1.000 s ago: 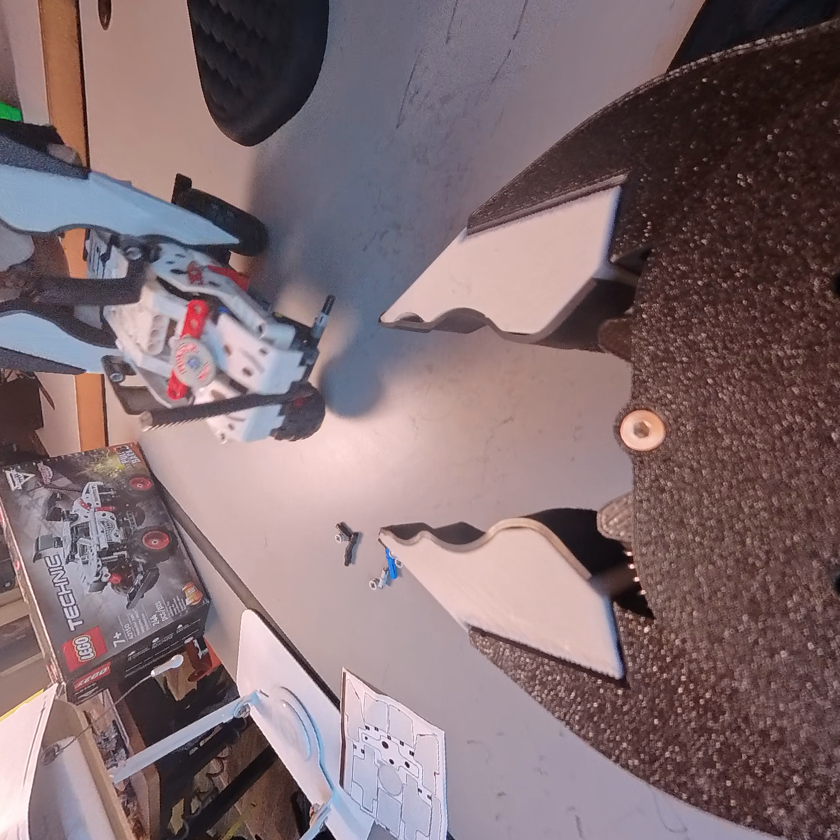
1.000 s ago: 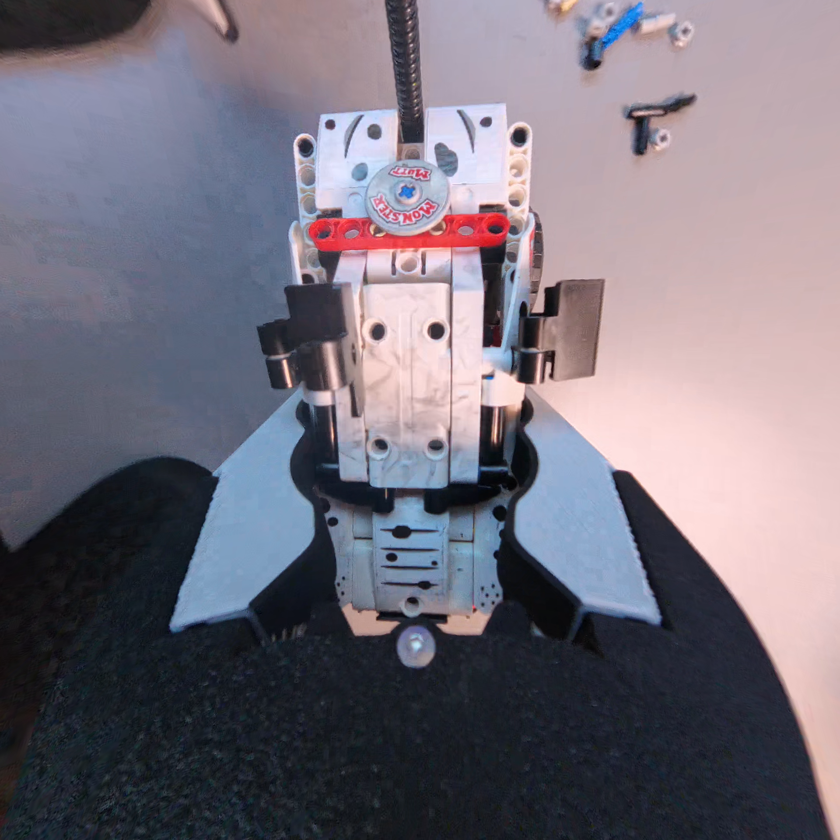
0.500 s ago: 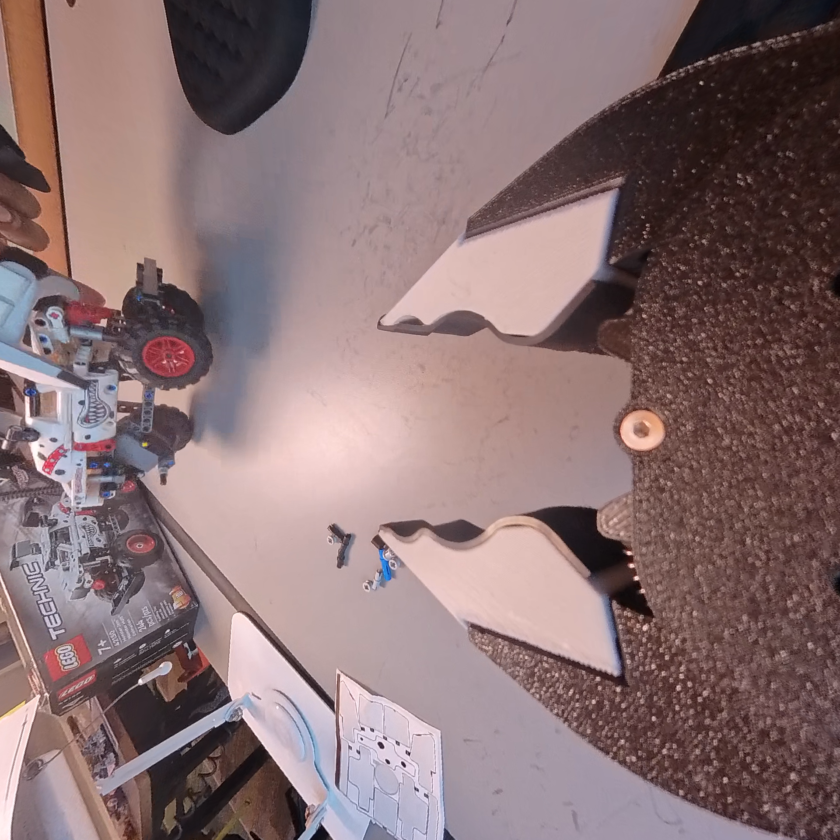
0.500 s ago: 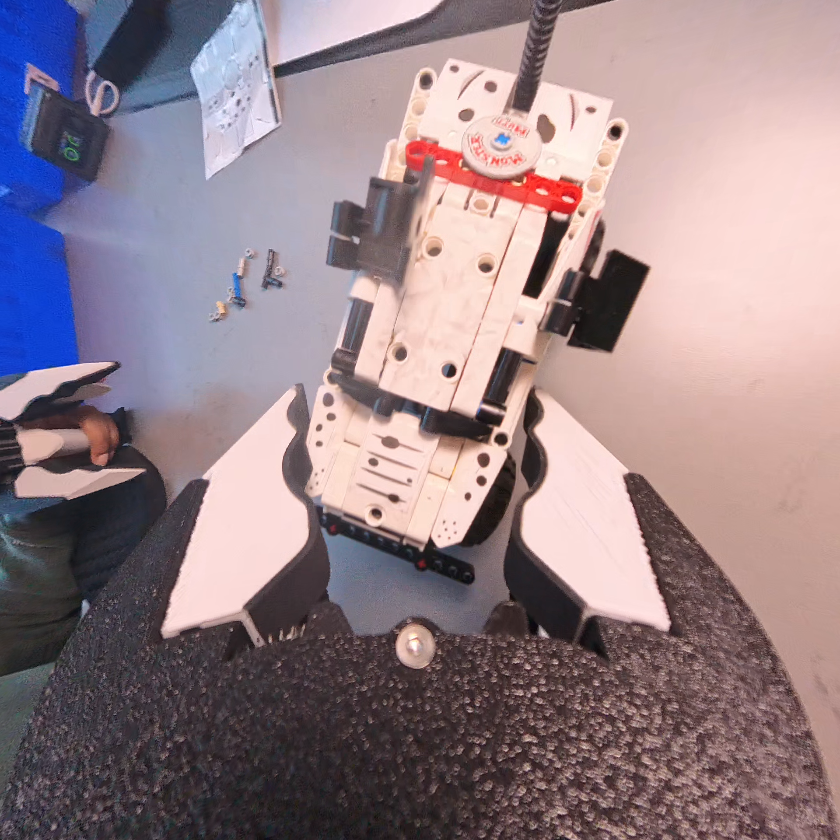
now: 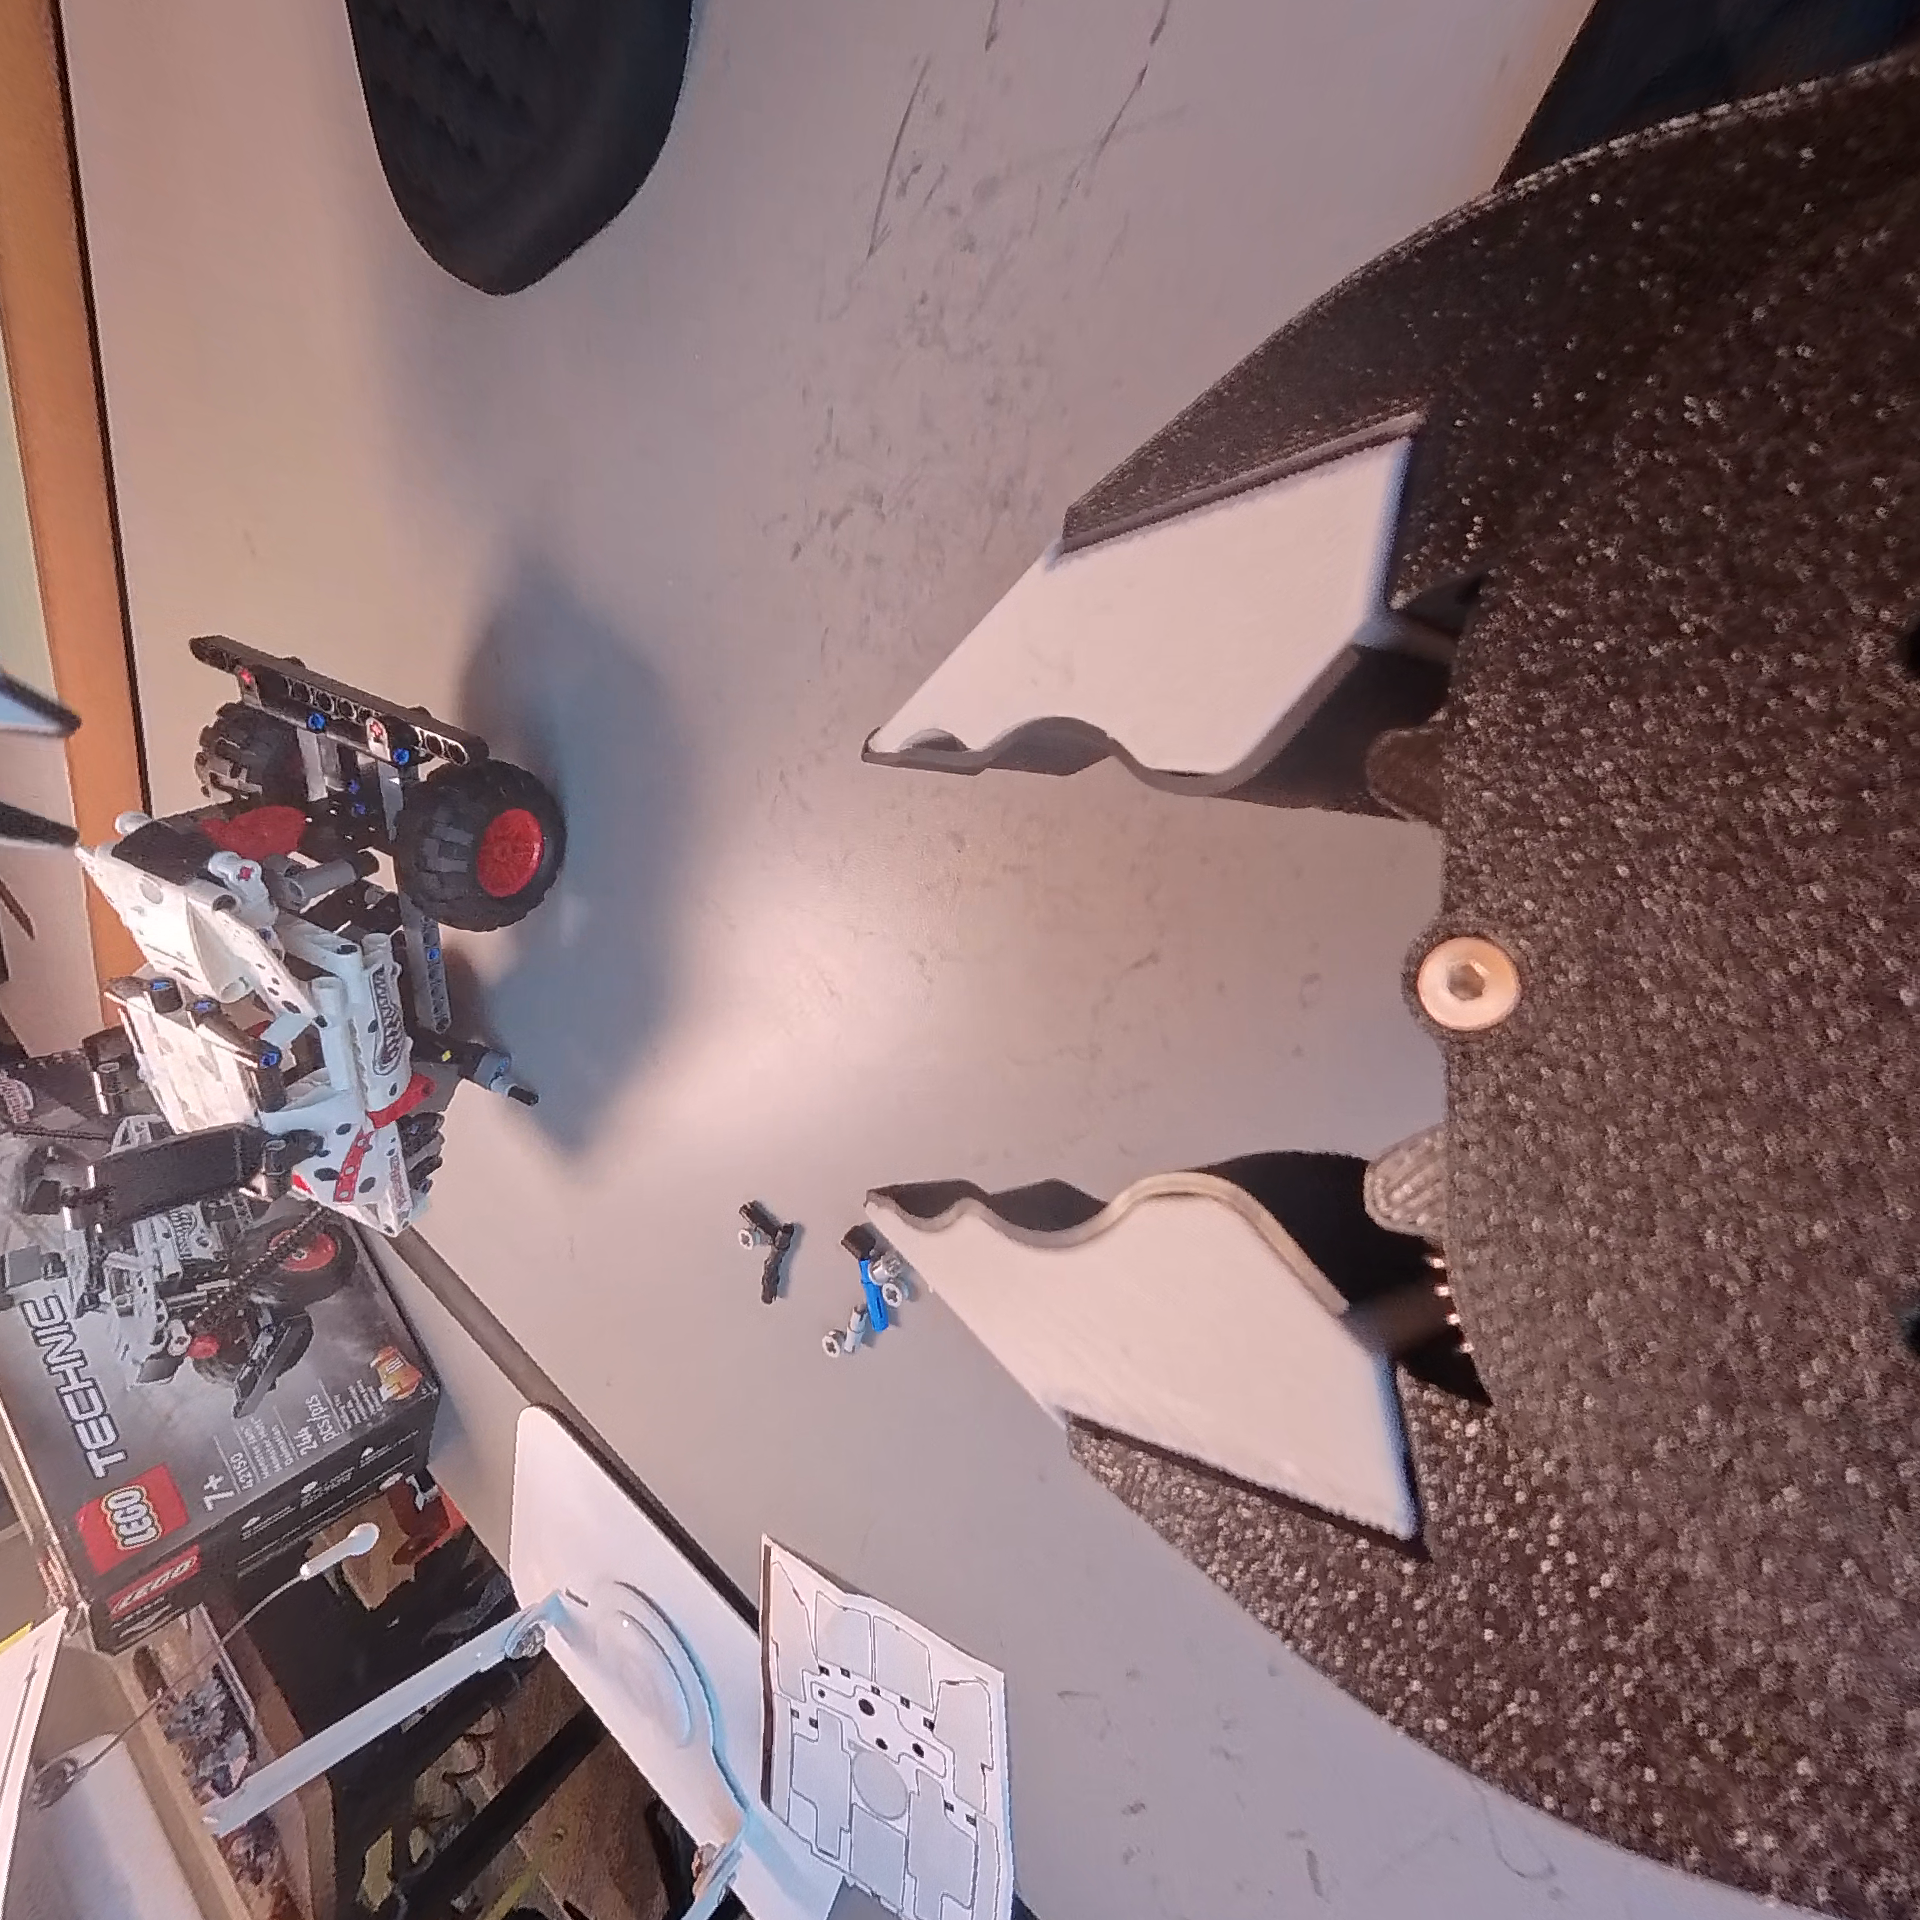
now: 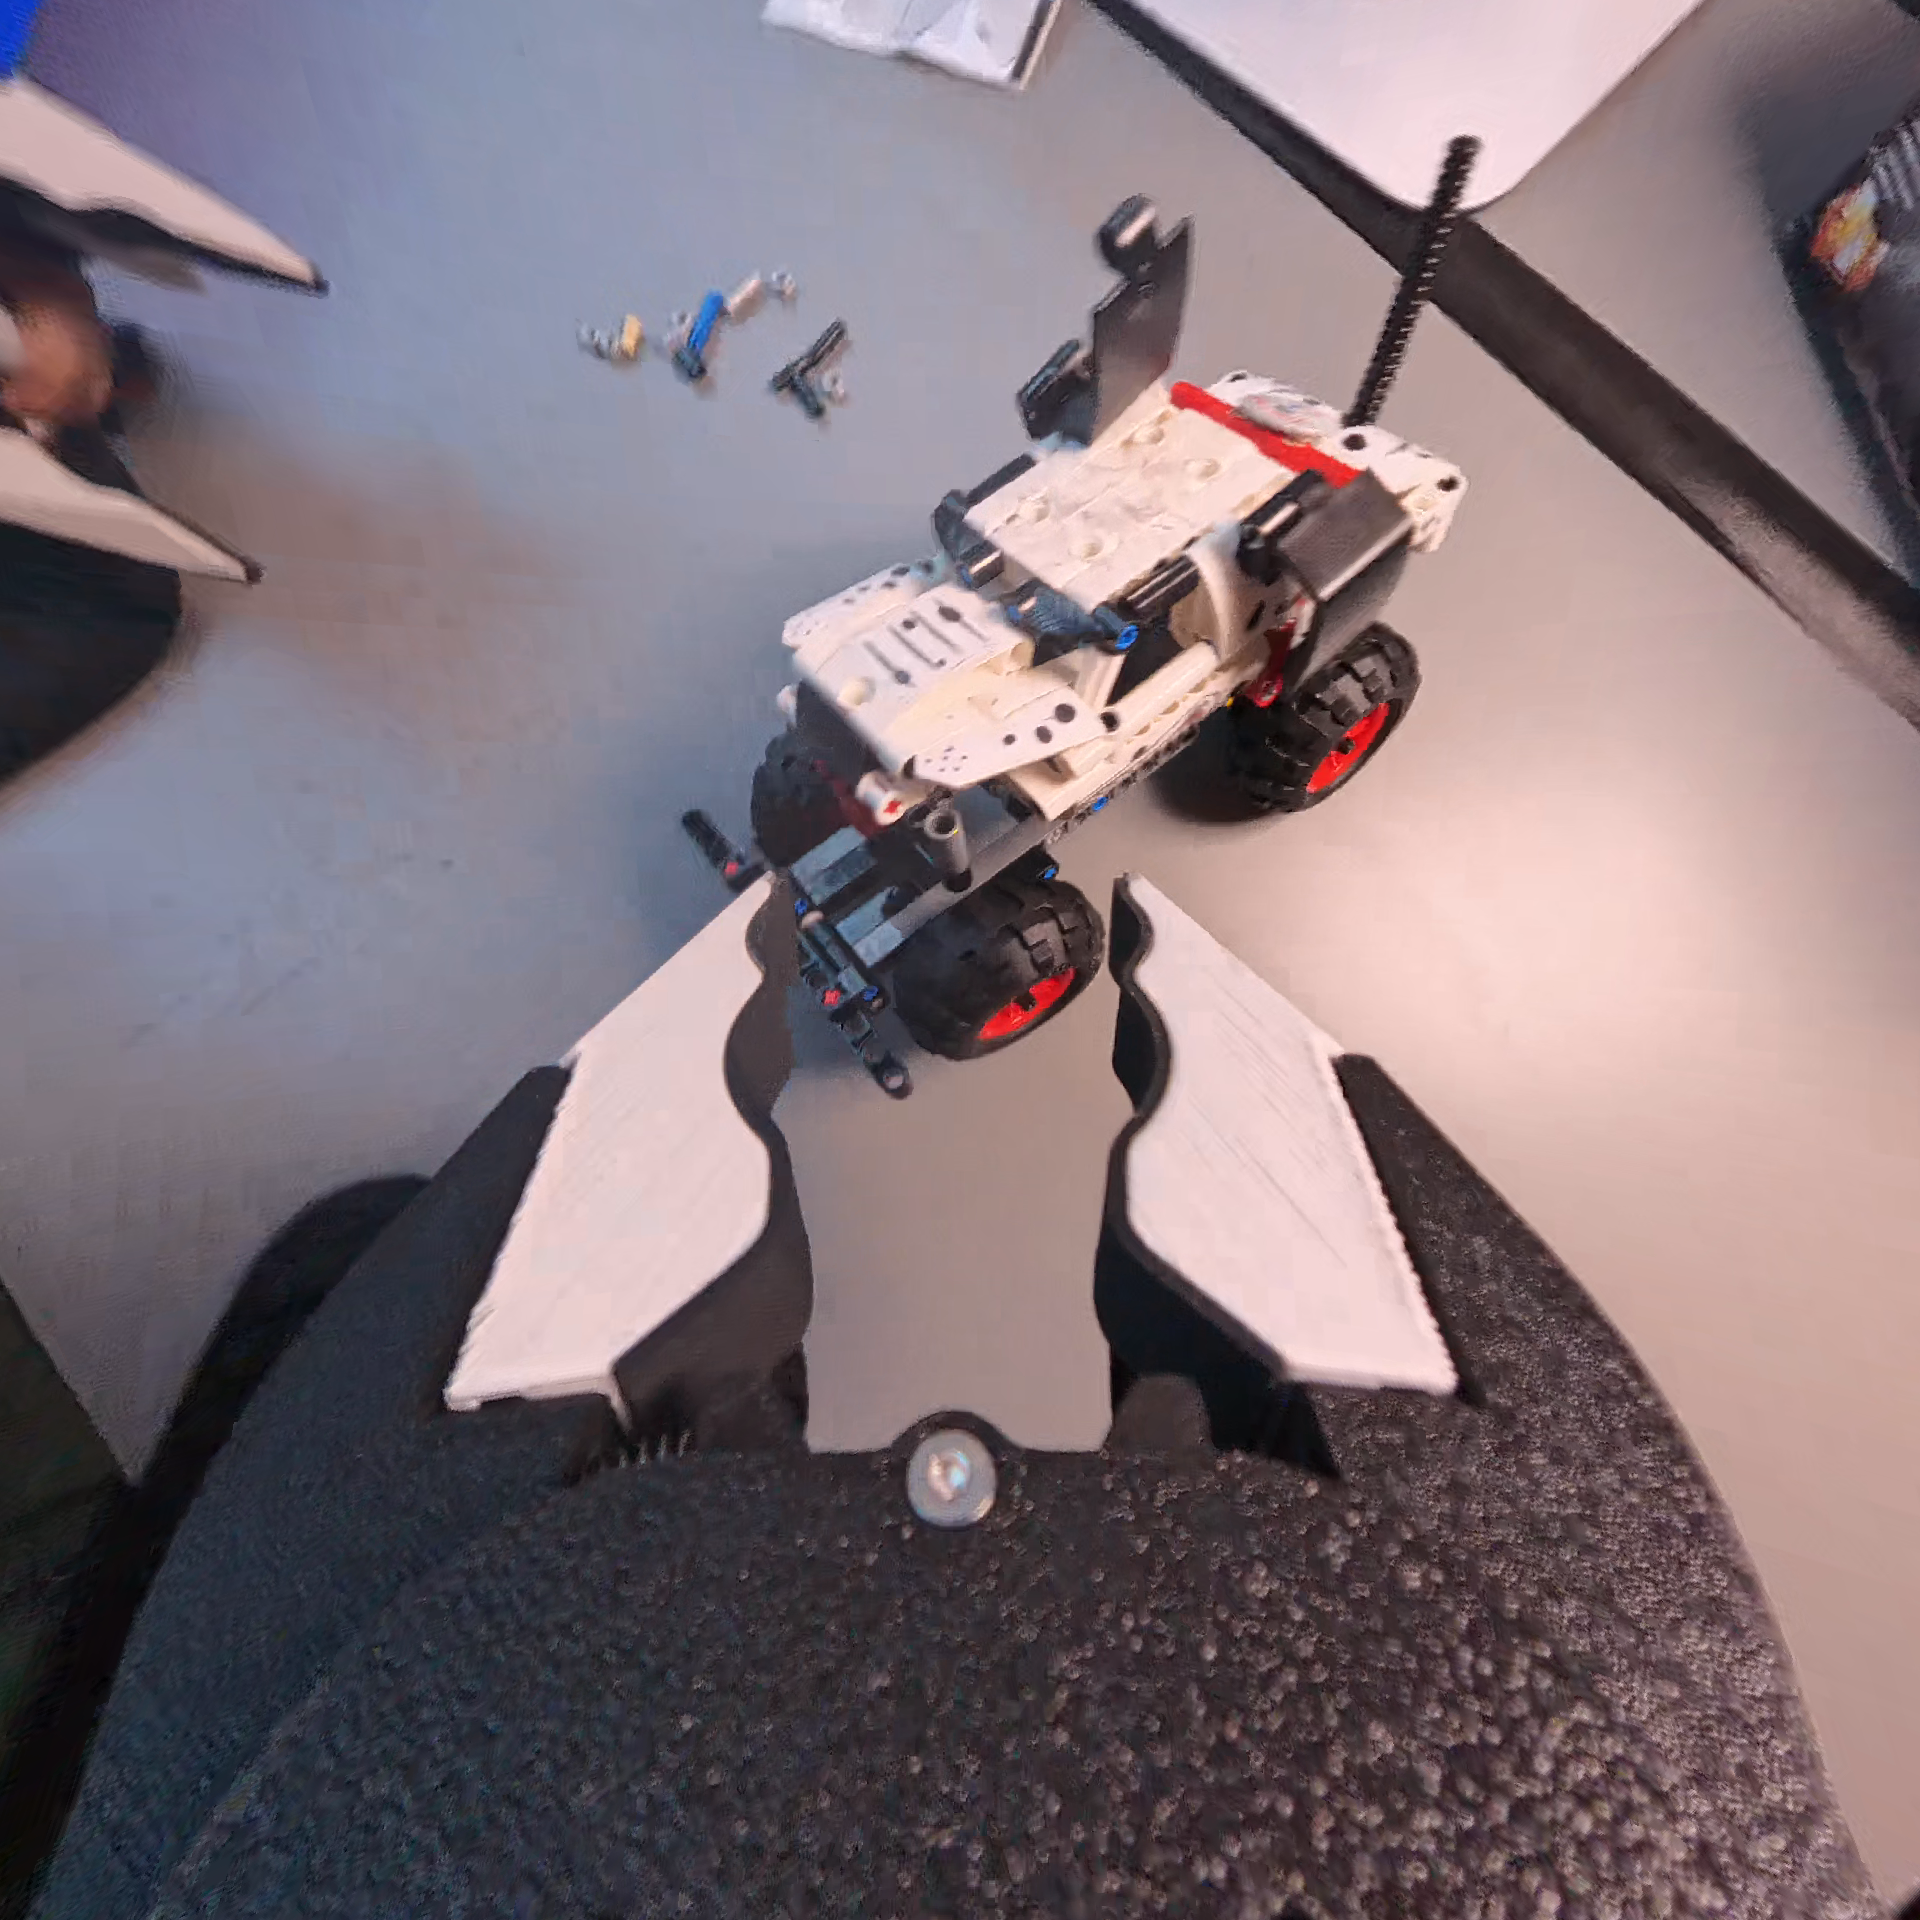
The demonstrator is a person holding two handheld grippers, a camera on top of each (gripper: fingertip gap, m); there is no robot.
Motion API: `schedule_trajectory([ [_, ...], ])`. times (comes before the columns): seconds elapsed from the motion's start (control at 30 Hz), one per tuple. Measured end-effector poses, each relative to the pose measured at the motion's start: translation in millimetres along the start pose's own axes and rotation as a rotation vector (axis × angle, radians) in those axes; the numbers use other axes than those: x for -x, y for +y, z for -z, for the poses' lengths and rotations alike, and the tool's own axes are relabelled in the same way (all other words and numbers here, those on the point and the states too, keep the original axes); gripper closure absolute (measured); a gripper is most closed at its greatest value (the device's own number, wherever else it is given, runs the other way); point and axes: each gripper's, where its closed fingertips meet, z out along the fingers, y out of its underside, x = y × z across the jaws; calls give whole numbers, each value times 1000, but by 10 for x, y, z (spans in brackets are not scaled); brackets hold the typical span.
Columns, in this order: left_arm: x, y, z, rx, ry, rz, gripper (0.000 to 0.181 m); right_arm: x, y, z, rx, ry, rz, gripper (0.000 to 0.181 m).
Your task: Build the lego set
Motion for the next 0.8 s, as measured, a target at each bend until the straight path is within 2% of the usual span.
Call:
schedule_trajectory([
  [0.1, 1, 6, -5, 4, -1, 0, 105, 96, 239, -25, 107, 17, 248, 116],
  [0.13, 1, 6, -5, 4, -1, 0, 105, 117, 328, -48, 140, 19, 324, 108],
  [0.23, 2, 9, -7, 6, -1, 2, 106, 102, 450, -173, 158, 52, 428, 86],
  [0.27, 2, 11, -8, 8, -1, 2, 106, 100, 451, -227, 143, 56, 440, 85],
  [0.33, 6, 13, -10, 10, -4, 2, 107, 78, 446, -340, 117, 70, 449, 85],
  [0.43, 26, 16, -7, 11, -15, 7, 108, -19, 431, -458, 65, 141, 472, 106],
  [0.67, 72, 18, -4, 11, -27, 34, 109, 160, 380, -475, -59, 249, 292, 108],
  [0.8, 85, 18, -1, 10, -34, 38, 110, 380, 382, -516, -119, 301, 177, 109],
])
